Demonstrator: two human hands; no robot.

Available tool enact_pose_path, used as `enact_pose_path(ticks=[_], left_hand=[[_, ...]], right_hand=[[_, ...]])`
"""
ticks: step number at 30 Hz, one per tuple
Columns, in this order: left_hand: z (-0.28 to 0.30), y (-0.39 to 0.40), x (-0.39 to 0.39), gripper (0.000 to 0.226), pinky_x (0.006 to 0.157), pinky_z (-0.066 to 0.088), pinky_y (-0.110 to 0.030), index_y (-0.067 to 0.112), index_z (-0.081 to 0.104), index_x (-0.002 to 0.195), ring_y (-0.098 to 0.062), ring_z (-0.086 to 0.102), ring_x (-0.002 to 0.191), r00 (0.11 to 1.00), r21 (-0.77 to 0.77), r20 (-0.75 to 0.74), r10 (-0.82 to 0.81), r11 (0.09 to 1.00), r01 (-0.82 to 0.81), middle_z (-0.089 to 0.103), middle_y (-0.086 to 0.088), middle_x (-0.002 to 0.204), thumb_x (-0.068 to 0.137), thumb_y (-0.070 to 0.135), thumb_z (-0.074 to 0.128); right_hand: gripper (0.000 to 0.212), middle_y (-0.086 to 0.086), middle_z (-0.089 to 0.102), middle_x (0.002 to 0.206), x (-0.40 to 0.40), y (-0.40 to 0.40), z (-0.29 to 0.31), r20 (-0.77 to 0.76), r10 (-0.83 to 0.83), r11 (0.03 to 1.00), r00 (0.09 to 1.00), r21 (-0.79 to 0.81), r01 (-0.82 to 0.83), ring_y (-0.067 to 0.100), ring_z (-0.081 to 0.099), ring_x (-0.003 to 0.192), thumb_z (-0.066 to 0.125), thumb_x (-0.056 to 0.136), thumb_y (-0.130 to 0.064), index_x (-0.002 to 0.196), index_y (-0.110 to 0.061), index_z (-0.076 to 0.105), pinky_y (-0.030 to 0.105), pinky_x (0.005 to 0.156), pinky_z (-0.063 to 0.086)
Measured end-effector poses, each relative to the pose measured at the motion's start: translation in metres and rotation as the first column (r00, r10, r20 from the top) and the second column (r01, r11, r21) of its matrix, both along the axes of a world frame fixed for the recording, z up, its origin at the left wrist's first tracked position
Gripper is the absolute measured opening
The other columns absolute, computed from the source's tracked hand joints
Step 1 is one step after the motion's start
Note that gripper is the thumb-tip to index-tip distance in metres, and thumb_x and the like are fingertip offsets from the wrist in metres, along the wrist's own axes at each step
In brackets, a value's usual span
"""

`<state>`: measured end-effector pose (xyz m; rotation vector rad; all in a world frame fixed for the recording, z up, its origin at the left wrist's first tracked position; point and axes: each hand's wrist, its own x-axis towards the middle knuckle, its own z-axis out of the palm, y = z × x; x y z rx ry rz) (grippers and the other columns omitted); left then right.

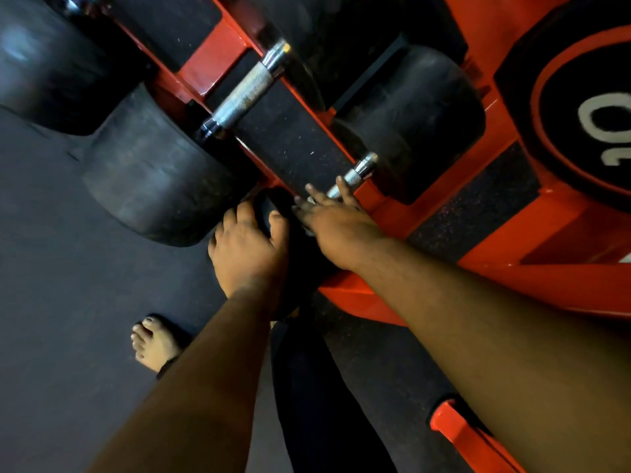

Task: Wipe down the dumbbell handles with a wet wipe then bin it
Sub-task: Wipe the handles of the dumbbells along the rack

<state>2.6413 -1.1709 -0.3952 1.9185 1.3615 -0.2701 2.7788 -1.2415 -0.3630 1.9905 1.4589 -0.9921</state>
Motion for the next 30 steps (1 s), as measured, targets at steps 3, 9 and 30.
enact_pose_path(ticks=[3,9,30], left_hand=[[0.002,0.001,0.000,0.074,0.101,0.043,-0.050,0.015,0.056,0.138,-0.039,0.055,0.121,1.000,-0.010,0.003,0.000,1.000,0.000,0.062,-0.016,0.129,0.087,0.058,0.026],[0.011,0.006,-0.002,0.078,0.106,0.038,-0.051,0.013,0.050,0.141,-0.038,0.050,0.129,0.999,-0.103,-0.024,-0.032,0.994,0.030,0.055,-0.016,0.138,0.087,0.062,0.021],[0.449,0.059,-0.004,0.033,0.060,0.046,-0.028,0.014,0.073,0.083,-0.012,0.057,0.061,0.948,-0.487,0.303,-0.102,0.838,0.246,0.067,0.004,0.065,0.095,0.044,0.065]], right_hand=[[0.058,-0.006,0.015,0.167,-0.009,-0.011,0.012,-0.015,-0.060,0.998,0.998,0.017,0.060,0.015,0.002,0.154,0.031,0.104,-0.019,0.159,-0.022,0.018,0.054,0.123,0.006],[0.053,0.005,0.041,0.156,-0.006,-0.016,0.032,-0.272,-0.435,0.885,0.858,0.049,0.464,0.024,0.035,0.146,0.042,0.095,-0.005,0.145,-0.020,0.051,0.038,0.117,0.033],[0.065,0.006,0.041,0.128,-0.083,0.005,0.419,-0.710,-0.675,0.072,0.201,0.208,0.976,0.013,0.049,0.114,0.065,0.085,0.007,0.146,-0.008,0.044,-0.003,0.086,0.034]])
